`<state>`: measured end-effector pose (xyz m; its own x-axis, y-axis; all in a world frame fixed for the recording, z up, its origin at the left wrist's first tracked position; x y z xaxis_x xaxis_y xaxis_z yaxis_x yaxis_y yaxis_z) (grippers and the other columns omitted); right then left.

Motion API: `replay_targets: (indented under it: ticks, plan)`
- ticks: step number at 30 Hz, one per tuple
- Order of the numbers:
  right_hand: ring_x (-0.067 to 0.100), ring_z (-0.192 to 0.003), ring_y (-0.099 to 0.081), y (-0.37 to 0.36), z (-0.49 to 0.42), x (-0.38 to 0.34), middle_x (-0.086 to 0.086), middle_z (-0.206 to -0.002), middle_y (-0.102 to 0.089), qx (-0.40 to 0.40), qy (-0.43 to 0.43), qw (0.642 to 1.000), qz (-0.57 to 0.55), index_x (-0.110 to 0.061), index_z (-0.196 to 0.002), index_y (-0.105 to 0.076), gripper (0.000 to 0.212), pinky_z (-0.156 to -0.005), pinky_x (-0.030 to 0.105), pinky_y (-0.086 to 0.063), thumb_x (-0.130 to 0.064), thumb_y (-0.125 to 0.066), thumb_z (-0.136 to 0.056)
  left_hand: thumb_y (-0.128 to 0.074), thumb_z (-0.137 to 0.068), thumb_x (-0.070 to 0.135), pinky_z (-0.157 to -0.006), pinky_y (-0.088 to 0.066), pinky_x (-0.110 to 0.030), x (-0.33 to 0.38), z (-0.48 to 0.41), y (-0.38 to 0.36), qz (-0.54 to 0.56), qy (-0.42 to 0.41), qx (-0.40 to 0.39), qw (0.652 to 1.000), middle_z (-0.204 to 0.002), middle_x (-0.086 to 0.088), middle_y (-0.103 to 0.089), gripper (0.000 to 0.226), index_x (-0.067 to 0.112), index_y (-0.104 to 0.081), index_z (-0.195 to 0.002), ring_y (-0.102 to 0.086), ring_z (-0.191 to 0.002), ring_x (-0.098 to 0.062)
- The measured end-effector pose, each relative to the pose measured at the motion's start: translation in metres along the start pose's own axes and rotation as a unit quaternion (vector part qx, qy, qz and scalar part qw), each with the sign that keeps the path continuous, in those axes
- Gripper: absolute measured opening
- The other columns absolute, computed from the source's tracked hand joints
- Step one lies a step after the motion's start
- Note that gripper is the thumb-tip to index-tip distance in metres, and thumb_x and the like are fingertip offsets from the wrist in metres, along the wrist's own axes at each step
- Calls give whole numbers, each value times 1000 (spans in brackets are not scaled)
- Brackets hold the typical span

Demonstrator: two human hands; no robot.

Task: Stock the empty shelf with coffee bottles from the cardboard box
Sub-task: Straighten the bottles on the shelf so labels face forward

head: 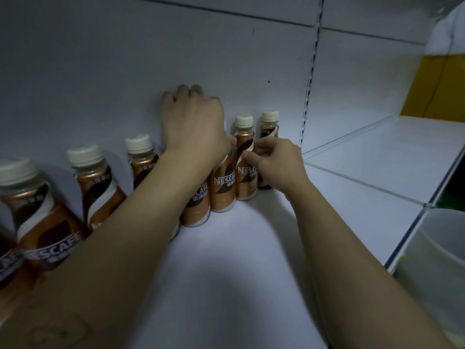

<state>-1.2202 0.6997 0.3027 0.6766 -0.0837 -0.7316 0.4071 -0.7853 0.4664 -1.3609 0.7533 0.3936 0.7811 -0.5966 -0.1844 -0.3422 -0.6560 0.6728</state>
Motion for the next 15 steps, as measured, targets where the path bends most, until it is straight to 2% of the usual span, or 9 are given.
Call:
replay_targets:
  ticks: [2, 5, 7, 9, 12, 15]
  plan:
    - [9, -88, -65, 17, 0, -7, -5, -94, -71, 46, 8, 999, -25, -20, -113, -70, 36, -81, 24, -50, -38, -68, -82, -62, -72, 63, -84, -35, -43, 1, 0, 4, 5, -8, 3, 1000, -108, -18, -58, 61, 12, -63, -105, -48, -103, -35]
    - [1, -79, -64, 61, -6, -8, -10, -86, -70, 198, -17, 975, -96, -21, -101, -72, 23, -73, 20, -52, -33, -64, -83, -58, -74, 63, -87, -35, -44, 6, -3, 7, 60, -23, -10, 998, -114, -16, -59, 62, 14, -62, -112, -48, -107, -35]
    - [1, -77, -62, 82, -17, -7, -10, -86, -68, 255, -40, 960, -109, -19, -101, -70, 22, -69, 20, -49, -30, -62, -83, -59, -75, 59, -86, -35, -43, 12, -6, 7, 98, -33, -21, 994, -116, -14, -58, 59, 16, -60, -115, -48, -109, -34]
    - [7, -83, -62, 87, -31, -5, -6, -94, -67, 248, -51, 963, -89, -19, -105, -67, 26, -72, 23, -48, -32, -61, -83, -62, -76, 55, -86, -36, -42, 21, -11, 5, 125, -45, -38, 990, -118, -13, -58, 57, 18, -58, -120, -47, -110, -33]
    - [13, -95, -61, 69, -34, 12, -1, -107, -65, 205, -49, 976, -60, -17, -116, -62, 36, -84, 31, -51, -34, -60, -85, -64, -76, 52, -87, -37, -41, 35, -23, -5, 147, -56, -79, 984, -123, -11, -56, 61, 22, -53, -128, -47, -113, -31]
    - [18, -108, -56, 28, -23, 41, 4, -125, -55, 96, -41, 994, 22, -17, -130, -51, 61, -91, 42, -50, -52, -60, -81, -67, -77, 46, -88, -35, -41, 49, -35, -14, 160, -56, -99, 980, -120, -7, -59, 54, 24, -55, -124, -48, -112, -28]
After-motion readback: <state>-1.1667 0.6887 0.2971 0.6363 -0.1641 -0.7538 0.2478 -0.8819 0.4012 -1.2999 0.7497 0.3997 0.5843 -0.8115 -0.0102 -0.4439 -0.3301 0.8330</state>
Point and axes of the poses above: each hand's wrist, its own z-axis away from the middle knuckle, its own y-axis out of the back of the hand, x = y × z, the point moved 8 cm from there along -z, towards the middle knuckle
